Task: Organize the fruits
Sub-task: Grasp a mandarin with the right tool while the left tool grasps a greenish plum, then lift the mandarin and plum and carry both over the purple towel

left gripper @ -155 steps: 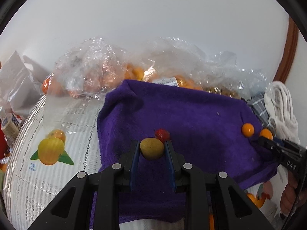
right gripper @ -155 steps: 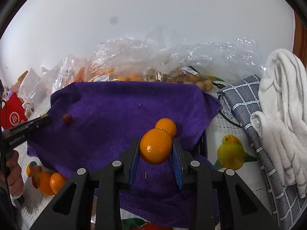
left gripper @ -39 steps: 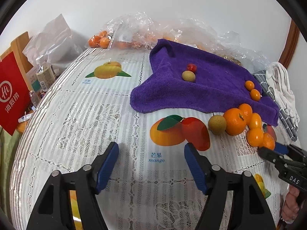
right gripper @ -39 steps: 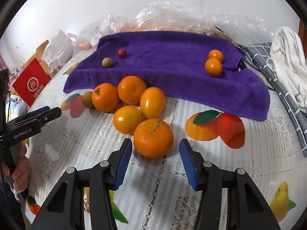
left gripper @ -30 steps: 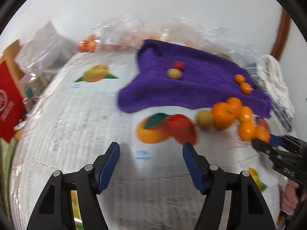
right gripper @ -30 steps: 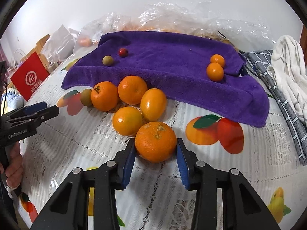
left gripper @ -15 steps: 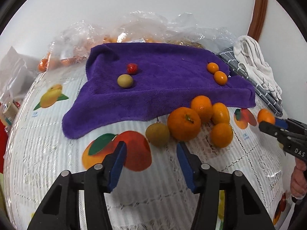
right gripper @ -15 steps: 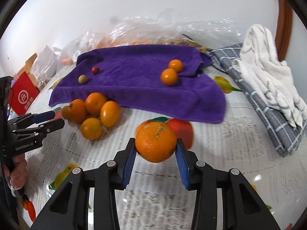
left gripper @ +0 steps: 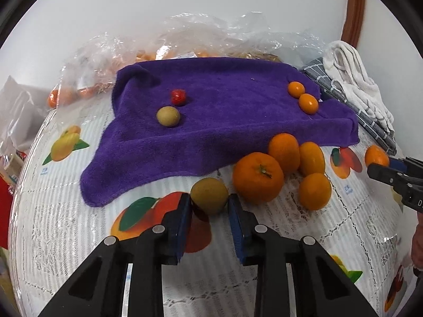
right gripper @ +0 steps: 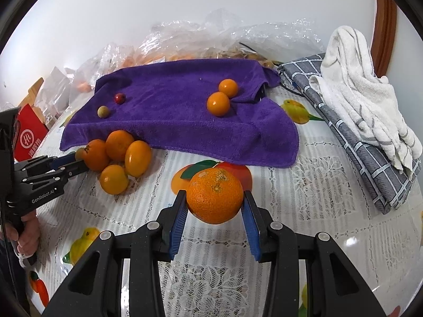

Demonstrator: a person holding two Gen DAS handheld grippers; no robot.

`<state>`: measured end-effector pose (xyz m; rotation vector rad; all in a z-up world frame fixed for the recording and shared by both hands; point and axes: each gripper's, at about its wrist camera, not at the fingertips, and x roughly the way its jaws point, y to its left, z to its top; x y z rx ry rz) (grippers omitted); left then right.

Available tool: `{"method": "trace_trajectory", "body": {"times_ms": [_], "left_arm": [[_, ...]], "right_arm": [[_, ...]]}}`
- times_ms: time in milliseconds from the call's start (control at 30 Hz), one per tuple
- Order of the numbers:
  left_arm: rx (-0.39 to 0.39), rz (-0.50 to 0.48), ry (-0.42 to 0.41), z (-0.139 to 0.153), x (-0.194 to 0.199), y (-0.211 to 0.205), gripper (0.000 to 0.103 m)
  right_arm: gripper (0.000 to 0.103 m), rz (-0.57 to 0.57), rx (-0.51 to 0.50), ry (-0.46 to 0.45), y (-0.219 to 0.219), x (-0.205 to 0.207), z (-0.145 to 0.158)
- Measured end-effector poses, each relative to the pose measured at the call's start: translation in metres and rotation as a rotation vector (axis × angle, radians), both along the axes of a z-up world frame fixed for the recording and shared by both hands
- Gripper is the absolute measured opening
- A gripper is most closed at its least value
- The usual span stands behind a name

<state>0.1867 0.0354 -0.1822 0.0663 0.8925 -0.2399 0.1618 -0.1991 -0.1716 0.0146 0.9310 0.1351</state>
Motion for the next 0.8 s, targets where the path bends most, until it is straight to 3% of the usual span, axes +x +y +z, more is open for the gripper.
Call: {"method": "trace_trajectory", "body": {"times_ms": [200,333,800], "left_arm": [[-0.045,0.051,-0.007,0.014,-0.007,0.018,0.027],[-0.013,0.077,-0.021,0.027,-0.013,0.024,0.027],[-0.043,0.092,-0.070,0.065,-0.023,0.023,0.027]], "right_arm": [[0.041,-0.023,0.024,-0.027,-0.001,-0.001,0.011],[0.041,-0.029,0.029,-0.047,0.000,-0.002,0.021],[0.041,-0.053,0.051,-0.097,-0.005,-0.004,0.046]]}}
